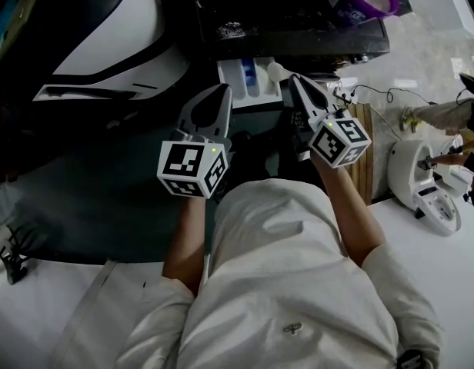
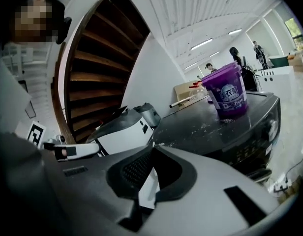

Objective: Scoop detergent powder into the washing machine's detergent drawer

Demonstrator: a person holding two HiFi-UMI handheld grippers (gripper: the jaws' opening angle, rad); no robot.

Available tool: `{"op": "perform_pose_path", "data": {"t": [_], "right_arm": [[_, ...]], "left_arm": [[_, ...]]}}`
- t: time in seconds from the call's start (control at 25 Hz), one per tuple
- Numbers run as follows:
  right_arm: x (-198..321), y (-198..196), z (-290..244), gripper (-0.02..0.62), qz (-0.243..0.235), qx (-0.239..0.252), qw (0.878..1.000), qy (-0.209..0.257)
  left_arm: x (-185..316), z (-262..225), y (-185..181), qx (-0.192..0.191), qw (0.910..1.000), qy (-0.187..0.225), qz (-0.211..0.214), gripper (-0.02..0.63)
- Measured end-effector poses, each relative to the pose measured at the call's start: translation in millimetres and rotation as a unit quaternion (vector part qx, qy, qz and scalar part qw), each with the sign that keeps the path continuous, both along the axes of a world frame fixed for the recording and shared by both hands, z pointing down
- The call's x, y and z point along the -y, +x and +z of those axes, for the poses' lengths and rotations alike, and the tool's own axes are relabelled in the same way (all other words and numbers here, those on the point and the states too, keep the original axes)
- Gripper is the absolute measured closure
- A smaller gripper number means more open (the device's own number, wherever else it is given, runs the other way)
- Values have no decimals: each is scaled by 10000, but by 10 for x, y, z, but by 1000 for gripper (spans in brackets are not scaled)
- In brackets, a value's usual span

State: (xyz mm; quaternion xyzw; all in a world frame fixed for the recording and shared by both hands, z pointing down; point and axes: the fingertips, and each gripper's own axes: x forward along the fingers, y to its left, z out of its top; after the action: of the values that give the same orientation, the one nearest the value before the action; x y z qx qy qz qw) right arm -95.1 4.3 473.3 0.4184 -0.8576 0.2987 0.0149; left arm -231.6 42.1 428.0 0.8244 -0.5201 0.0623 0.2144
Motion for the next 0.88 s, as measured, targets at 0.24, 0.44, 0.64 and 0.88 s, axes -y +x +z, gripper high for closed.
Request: {"op": "perform_pose_path", "data": {"t": [0.24, 0.44, 0.64, 0.88], "right_arm": [[46, 144, -215, 588, 90, 505, 9986, -98], [115, 264, -412, 588, 118, 858, 9962, -66], [218, 379, -588, 588, 80, 1192, 9928, -67], [372, 554, -866, 588, -45, 1495, 9887, 98]], "left_arm": [[89, -81, 109, 46, 10000, 65, -32, 588], [188, -152, 237, 133, 9998, 127, -24, 588], [308, -232, 340, 239, 9995, 179, -62, 588], [489, -386, 446, 326, 9989, 288, -184, 588]]}}
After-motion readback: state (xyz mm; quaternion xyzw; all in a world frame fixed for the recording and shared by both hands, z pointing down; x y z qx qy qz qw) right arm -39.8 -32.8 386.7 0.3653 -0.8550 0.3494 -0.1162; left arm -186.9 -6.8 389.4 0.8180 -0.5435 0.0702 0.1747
